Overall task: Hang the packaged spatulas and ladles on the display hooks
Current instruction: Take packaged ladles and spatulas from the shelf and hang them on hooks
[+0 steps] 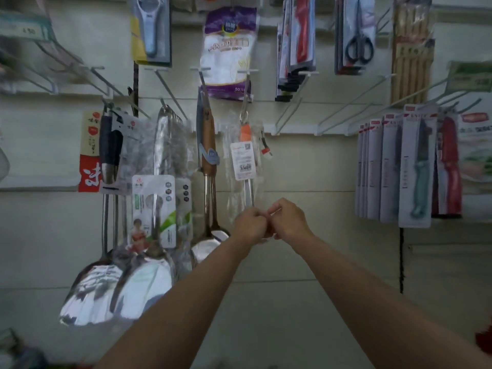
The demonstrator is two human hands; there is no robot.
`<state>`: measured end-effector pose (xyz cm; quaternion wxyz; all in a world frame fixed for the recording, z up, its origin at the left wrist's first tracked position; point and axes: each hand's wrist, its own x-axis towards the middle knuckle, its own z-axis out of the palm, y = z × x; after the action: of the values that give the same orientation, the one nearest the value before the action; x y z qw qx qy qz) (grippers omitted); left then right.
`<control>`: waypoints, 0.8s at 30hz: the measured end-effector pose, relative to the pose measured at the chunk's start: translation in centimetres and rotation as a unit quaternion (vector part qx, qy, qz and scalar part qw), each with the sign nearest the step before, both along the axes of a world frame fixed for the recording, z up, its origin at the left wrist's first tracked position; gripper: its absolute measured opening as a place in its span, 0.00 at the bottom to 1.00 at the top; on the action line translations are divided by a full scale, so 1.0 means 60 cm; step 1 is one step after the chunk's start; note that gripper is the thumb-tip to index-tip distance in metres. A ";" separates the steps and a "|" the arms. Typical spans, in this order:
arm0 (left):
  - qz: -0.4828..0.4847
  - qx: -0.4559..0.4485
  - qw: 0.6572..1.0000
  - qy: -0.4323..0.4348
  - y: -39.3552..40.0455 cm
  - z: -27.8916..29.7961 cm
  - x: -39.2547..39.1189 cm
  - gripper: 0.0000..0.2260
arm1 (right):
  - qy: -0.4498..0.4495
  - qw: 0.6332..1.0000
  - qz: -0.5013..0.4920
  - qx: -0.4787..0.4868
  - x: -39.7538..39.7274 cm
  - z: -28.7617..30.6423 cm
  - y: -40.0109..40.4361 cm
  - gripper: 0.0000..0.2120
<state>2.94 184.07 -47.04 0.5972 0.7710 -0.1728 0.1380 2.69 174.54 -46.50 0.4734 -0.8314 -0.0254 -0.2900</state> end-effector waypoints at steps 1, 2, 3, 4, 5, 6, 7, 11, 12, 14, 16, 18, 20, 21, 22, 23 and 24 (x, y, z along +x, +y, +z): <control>-0.008 -0.017 1.000 0.003 -0.004 -0.012 0.002 0.16 | 0.004 1.000 0.004 0.011 0.002 -0.013 -0.003 0.03; -0.013 -0.034 0.999 0.005 -0.006 -0.020 0.003 0.14 | 0.006 1.000 0.007 0.022 0.005 -0.025 -0.006 0.02; -0.018 -0.057 0.998 0.011 -0.006 -0.036 0.005 0.11 | 0.007 1.000 0.005 0.026 0.008 -0.044 -0.009 0.05; -0.025 -0.081 0.996 0.019 -0.004 -0.039 0.006 0.10 | 0.002 1.000 0.001 0.024 0.009 -0.050 -0.012 0.07; -0.028 -0.093 0.995 0.030 -0.002 -0.051 0.007 0.10 | 0.007 1.000 0.002 0.024 0.009 -0.064 -0.014 0.09; -0.029 -0.090 0.995 0.038 0.000 -0.062 0.005 0.10 | 0.014 1.000 0.007 0.026 0.011 -0.078 -0.016 0.10; -0.034 -0.079 0.995 0.044 0.002 -0.079 0.004 0.09 | 0.024 0.999 0.013 0.031 0.012 -0.095 -0.016 0.09; -0.036 -0.034 0.996 0.073 0.009 -0.136 0.002 0.09 | 0.065 0.996 0.036 0.043 0.018 -0.151 -0.013 0.05; -0.029 -0.033 0.995 0.086 0.010 -0.153 0.008 0.08 | 0.074 0.996 0.038 0.042 0.022 -0.164 -0.011 0.05; -0.017 -0.026 0.994 0.106 0.013 -0.183 0.022 0.09 | 0.086 0.995 0.041 0.038 0.031 -0.190 -0.007 0.03; -0.007 -0.027 0.992 0.120 0.014 -0.206 0.032 0.11 | 0.093 0.994 0.036 0.035 0.040 -0.208 -0.006 0.03; -0.006 -0.038 0.990 0.138 0.015 -0.233 0.044 0.11 | 0.106 0.993 0.034 0.034 0.058 -0.230 -0.006 0.06; -0.011 -0.050 0.984 0.168 0.020 -0.261 0.055 0.09 | 0.127 0.990 0.041 0.038 0.073 -0.253 -0.006 0.06; -0.012 -0.055 0.981 0.187 0.025 -0.279 0.062 0.09 | 0.141 0.988 0.045 0.041 0.080 -0.268 -0.006 0.06; -0.010 -0.056 0.977 0.206 0.029 -0.298 0.071 0.09 | 0.159 0.985 0.052 0.040 0.086 -0.284 -0.006 0.06; -0.005 -0.053 0.974 0.221 0.036 -0.316 0.080 0.09 | 0.177 0.982 0.056 0.037 0.092 -0.300 -0.007 0.06; -0.001 -0.042 0.971 0.235 0.042 -0.335 0.089 0.09 | 0.199 0.977 0.064 0.032 0.098 -0.319 -0.008 0.06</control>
<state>8.27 186.59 -67.17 0.6535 0.7555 -0.0224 -0.0410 8.58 174.07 -65.65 0.5125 -0.8537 0.0256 -0.0889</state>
